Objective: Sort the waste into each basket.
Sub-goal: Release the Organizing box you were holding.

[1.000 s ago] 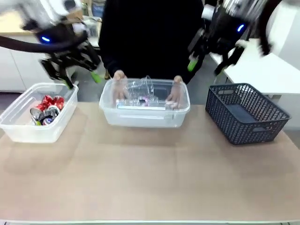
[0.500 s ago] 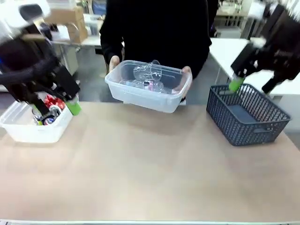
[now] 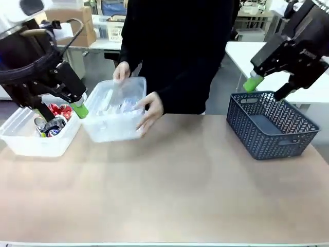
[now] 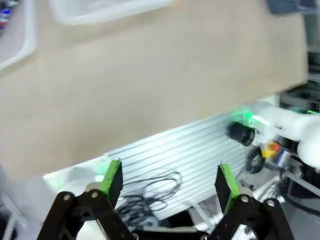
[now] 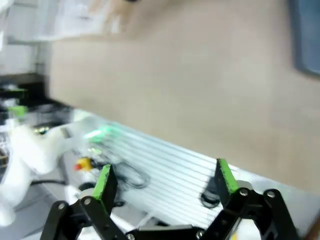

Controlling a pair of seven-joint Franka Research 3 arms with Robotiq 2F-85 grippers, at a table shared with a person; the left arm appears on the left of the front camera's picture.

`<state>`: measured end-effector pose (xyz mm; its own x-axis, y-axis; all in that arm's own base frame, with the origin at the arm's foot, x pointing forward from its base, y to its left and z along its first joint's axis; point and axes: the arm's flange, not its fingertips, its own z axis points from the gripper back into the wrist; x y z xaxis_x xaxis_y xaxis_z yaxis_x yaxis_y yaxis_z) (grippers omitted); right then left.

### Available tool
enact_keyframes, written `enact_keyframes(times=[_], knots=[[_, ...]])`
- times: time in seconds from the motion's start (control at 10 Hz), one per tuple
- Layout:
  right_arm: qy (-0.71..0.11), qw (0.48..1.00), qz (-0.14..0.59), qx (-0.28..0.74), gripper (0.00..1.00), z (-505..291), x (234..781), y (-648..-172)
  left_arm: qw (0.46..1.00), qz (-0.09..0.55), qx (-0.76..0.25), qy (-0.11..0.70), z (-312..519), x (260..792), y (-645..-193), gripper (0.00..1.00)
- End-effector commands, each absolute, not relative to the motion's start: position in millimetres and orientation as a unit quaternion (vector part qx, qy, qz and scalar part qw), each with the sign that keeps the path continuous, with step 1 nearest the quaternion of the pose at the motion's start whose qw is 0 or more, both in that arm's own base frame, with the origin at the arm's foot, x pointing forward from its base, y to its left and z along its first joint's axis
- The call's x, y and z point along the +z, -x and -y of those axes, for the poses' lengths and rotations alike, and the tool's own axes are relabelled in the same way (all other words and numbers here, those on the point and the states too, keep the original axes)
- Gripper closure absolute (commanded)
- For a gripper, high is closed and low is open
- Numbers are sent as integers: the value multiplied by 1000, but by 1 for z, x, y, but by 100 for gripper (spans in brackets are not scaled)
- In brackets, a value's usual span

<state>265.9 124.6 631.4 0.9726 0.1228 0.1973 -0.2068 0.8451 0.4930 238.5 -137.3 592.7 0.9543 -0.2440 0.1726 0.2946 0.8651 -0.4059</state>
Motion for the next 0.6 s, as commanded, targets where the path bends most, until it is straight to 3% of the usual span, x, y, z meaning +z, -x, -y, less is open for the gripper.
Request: enact_keyframes(times=[0.0, 0.1, 0.3, 0.5], knots=[[-505, 856, 89, -62, 0, -34, 627, -235, 898, 65, -140, 411, 71, 581, -191, 5], [-587, 796, 74, -125, 0, -1, 623, -226, 861, 87, -110, 489, 45, 572, -179, 5], [-612, 753, 85, -227, 0, 41, 615, -223, 767, 132, -56, 626, -7, 549, -168, 5], [-631, 719, 123, -264, 0, 69, 608, -221, 720, 138, -33, 680, -45, 529, -168, 5]])
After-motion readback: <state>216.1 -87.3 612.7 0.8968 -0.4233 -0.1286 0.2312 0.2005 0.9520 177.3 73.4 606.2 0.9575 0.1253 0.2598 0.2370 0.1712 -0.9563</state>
